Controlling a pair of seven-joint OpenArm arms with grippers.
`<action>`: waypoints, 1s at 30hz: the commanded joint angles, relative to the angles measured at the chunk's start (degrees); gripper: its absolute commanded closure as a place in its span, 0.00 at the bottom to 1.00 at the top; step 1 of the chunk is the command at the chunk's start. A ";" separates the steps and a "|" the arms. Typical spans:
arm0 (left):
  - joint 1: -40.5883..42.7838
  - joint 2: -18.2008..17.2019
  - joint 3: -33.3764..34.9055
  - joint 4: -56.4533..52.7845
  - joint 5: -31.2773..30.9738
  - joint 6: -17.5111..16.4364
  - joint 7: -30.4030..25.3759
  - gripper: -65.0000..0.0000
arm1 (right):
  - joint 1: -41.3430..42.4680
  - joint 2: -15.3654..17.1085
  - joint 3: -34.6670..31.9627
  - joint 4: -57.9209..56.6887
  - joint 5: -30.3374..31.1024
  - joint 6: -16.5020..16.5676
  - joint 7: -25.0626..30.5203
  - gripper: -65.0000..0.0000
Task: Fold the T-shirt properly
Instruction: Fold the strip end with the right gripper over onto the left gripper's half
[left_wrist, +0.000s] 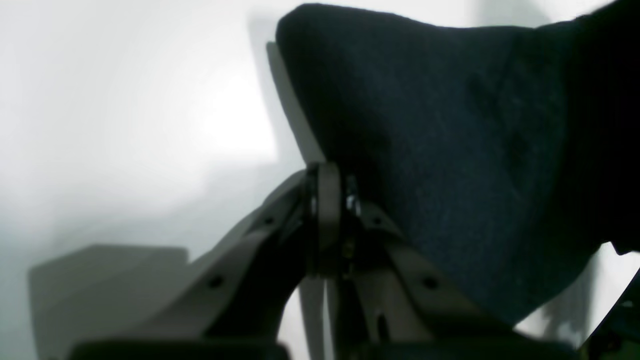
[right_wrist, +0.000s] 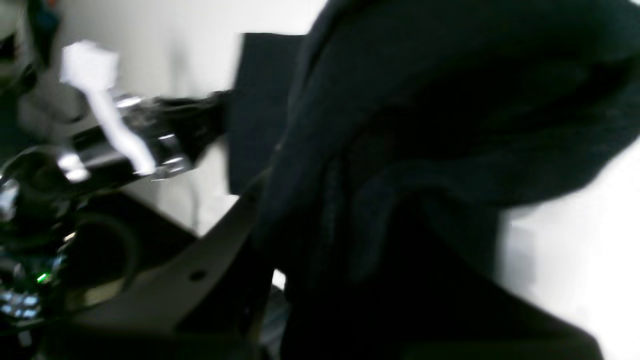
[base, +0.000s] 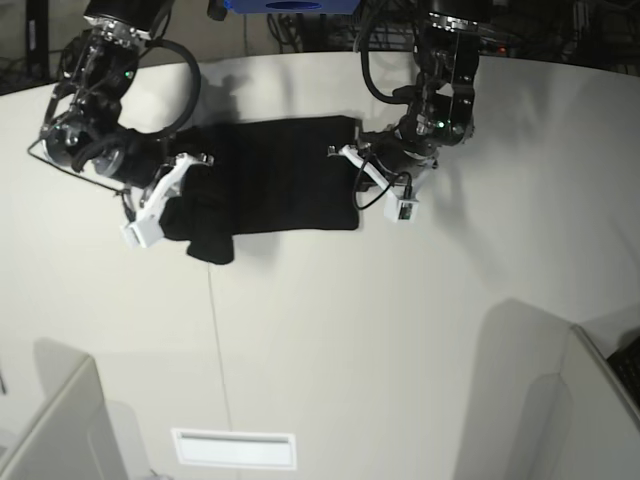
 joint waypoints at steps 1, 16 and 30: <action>-0.23 0.21 0.05 0.57 0.22 0.03 0.44 1.00 | 0.47 0.48 -0.05 1.38 1.20 -0.16 1.17 1.00; 0.21 0.12 0.05 0.65 0.31 0.12 0.44 1.00 | 0.12 -3.12 -5.32 1.12 -2.22 -0.16 4.25 1.00; 1.00 -0.14 -0.04 1.09 0.22 0.12 0.44 1.00 | 0.56 -3.82 -15.61 -9.26 -10.75 -0.16 12.43 1.00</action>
